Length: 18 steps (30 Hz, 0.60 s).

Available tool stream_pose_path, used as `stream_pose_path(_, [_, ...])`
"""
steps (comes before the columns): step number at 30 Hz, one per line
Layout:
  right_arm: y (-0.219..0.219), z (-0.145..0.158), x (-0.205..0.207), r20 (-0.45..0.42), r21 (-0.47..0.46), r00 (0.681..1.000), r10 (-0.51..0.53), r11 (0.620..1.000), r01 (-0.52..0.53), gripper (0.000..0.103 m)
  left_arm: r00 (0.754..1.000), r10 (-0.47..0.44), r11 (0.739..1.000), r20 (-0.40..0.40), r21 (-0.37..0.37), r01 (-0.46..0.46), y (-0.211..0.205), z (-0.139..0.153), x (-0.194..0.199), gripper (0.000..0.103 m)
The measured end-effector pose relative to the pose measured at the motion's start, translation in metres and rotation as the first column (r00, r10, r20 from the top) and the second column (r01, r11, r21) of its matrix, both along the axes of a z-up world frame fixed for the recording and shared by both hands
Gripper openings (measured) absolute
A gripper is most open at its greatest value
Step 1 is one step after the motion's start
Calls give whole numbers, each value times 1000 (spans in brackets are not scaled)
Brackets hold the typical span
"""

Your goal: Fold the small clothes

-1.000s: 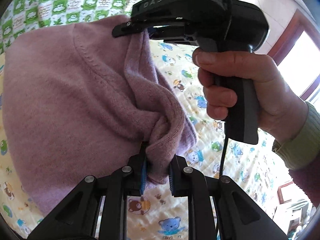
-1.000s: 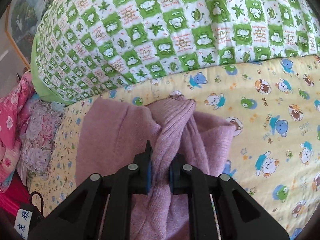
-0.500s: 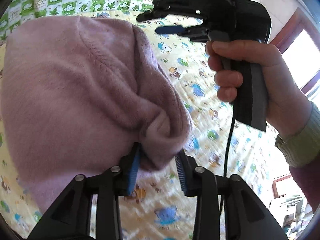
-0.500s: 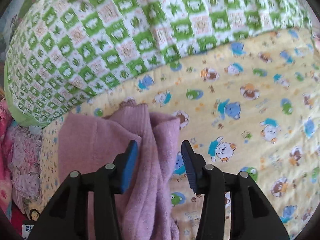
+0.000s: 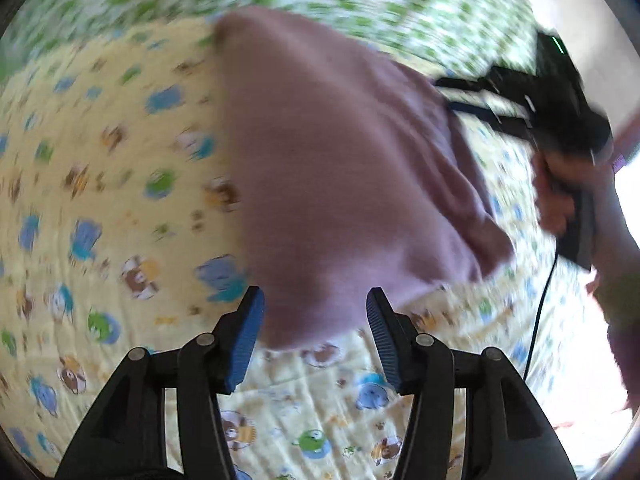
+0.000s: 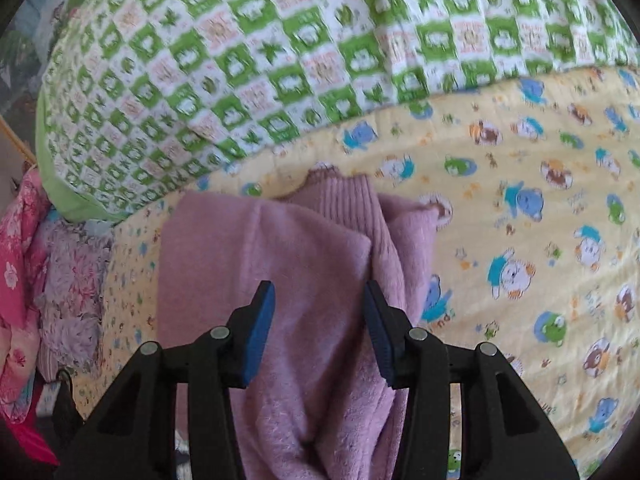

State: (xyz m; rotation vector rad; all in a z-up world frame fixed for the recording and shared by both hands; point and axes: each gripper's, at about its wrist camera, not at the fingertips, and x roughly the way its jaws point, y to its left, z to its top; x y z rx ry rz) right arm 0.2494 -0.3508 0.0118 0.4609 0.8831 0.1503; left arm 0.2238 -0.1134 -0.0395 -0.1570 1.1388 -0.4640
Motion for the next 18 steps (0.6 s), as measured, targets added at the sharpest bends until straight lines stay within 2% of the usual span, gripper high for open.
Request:
stream_pose_path(3, [0,-7,4,-18,-18,1000,-25,1000,25,47,998,47,998,-39,-47,-49,14,-6,14,55])
stream_pose_path(7, [-1,-12,7,0,36,1000,-28,999,28,44,996,50,996,-70,-65,-55,15,-15,25,57])
stream_pose_path(8, [2,-12,7,4,34,1000,-15,999,15,38,996,44,996,-79,-72,-50,13,-17,27,57])
stream_pose_path(9, [5,-11,9,2,25,1000,-1,1000,1,18,995,42,996,-85,-69,-48,12,-20,29,58])
stream_pose_path(10, [7,-10,9,-1,22,1000,10,1000,-10,8,995,43,997,-85,-59,-48,10,-20,30,59])
stream_pose_path(12, [8,3,5,41,42,999,24,999,-25,8,996,37,998,-81,-52,-42,0,-20,30,60])
stream_pose_path(16, [-6,49,-16,158,53,987,13,998,-22,7,996,30,996,-83,-78,-36,2,-16,29,60])
stream_pose_path(18, [-15,55,-19,155,26,988,6,1000,-10,7,996,23,995,-88,-95,-31,4,-14,30,61])
